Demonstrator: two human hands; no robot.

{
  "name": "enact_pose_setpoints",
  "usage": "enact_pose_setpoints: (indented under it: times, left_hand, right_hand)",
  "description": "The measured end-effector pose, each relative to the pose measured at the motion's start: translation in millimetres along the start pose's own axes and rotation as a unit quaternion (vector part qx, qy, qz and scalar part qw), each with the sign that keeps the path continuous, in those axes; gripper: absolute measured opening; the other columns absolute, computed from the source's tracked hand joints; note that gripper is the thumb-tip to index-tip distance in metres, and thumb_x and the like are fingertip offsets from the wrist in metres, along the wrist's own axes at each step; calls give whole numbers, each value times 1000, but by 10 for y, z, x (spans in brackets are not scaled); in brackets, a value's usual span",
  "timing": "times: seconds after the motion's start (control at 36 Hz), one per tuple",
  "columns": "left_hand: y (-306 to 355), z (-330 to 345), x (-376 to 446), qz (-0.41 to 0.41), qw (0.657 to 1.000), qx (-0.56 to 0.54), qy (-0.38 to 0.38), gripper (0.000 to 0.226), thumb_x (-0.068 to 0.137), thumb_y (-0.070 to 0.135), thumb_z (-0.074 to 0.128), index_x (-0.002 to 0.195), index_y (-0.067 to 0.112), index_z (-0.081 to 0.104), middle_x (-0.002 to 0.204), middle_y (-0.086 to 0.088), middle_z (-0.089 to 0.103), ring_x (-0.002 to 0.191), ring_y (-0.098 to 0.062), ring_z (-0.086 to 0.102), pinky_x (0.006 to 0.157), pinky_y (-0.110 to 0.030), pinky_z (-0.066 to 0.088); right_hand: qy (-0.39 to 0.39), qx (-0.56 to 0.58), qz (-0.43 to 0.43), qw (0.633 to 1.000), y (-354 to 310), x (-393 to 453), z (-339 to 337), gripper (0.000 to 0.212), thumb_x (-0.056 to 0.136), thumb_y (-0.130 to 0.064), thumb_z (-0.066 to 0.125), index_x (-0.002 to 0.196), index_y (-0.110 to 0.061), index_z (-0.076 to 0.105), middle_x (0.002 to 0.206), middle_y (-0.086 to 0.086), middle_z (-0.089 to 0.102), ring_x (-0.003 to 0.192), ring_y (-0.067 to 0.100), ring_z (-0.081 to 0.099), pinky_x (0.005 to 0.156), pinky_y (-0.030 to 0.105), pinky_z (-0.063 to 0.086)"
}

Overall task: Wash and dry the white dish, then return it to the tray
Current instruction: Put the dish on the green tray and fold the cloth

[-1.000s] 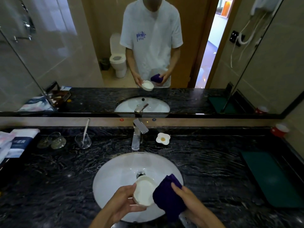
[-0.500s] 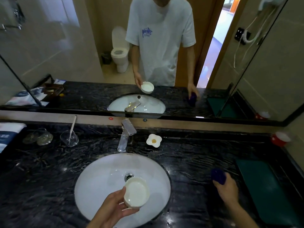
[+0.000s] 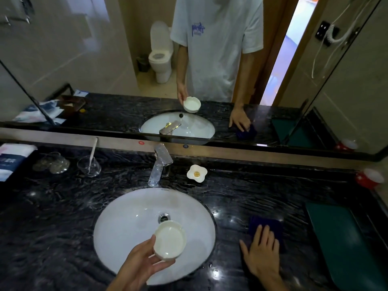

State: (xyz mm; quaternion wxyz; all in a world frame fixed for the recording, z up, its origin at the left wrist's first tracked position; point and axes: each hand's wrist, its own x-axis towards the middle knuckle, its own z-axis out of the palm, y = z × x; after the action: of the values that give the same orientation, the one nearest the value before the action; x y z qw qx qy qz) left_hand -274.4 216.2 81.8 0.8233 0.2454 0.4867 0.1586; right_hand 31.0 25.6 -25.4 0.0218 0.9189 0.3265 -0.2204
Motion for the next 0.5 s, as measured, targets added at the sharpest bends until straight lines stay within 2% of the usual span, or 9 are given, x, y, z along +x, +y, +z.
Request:
enact_pose_setpoints:
  times: [0.08, 0.14, 0.19, 0.22, 0.28, 0.33, 0.36, 0.44, 0.5]
  left_hand:
    - [15, 8, -21, -1, 1000, 1, 2, 40, 98, 22, 55, 121, -10, 61, 121, -36, 65, 101, -53, 67, 84, -61, 56]
    - [31, 24, -38, 0, 1000, 6, 2, 40, 98, 22, 56, 121, -10, 62, 122, -36, 64, 105, -54, 66, 83, -60, 57]
    - [53, 53, -70, 1, 1000, 7, 2, 40, 98, 22, 56, 121, -10, 61, 124, -37, 62, 108, -55, 64, 82, -60, 58]
    - [60, 65, -91, 2, 1000, 5, 3, 40, 98, 22, 56, 120, -10, 61, 124, -37, 62, 107, -55, 64, 81, -60, 58]
    - [73, 90, -129, 5, 1000, 2, 8, 39, 98, 21, 56, 119, -11, 60, 123, -38, 61, 101, -53, 65, 79, -60, 58]
    - [86, 111, -169, 9, 1000, -1, 10, 38, 98, 21, 56, 118, -10, 60, 123, -37, 59, 97, -51, 66, 79, -61, 58]
    - [93, 119, -188, 11, 1000, -1, 8, 37, 98, 21, 56, 118, -10, 61, 123, -37, 59, 97, -50, 66, 80, -62, 57]
    - [119, 148, -248, 13, 1000, -1, -5, 37, 97, 22, 58, 118, -8, 62, 123, -35, 60, 103, -52, 65, 85, -64, 55]
    - [125, 150, -290, 16, 1000, -4, -13, 38, 96, 23, 58, 119, -8, 62, 123, -35, 60, 106, -52, 64, 85, -63, 55]
  right_hand:
    - [-32, -13, 5, 999, -63, -108, -40, 112, 87, -75, -6, 138, 5, 53, 145, 31, 47, 127, 48, 52, 104, 52, 29]
    - [-22, -25, 44, 999, -122, -134, -254, 107, 84, -76, -10, 155, -6, 28, 163, 22, 21, 147, 38, 29, 117, 47, 22]
    - [-39, 5, 73, 997, -166, -105, -488, 89, 91, -73, 6, 159, -17, 14, 167, 13, 2, 153, 32, 9, 122, 45, 14]
    - [-58, 36, 81, 994, -176, -87, -603, 83, 94, -71, 12, 158, -20, 20, 167, 11, 4, 152, 31, 9, 121, 46, 15]
    - [-57, 99, 82, 990, -195, -67, -784, 69, 98, -65, 19, 146, -23, 45, 161, 13, 24, 145, 33, 25, 116, 48, 26]
    - [-23, 170, 54, 984, -246, -63, -912, 47, 101, -55, 32, 118, -24, 63, 136, 11, 59, 121, 29, 53, 103, 43, 45]
    - [-8, 216, 29, 976, -302, -84, -964, 31, 102, -46, 42, 105, -25, 64, 120, 7, 69, 107, 24, 61, 93, 36, 50]
    - [-3, 357, -45, 933, -598, -297, -1115, 10, 97, -21, 61, 93, -19, 70, 96, -1, 74, 92, 16, 66, 66, 8, 46]
    - [-56, 457, -84, 883, -820, -476, -1155, 8, 94, -12, 67, 96, -14, 74, 94, 4, 75, 90, 17, 67, 68, 8, 52]
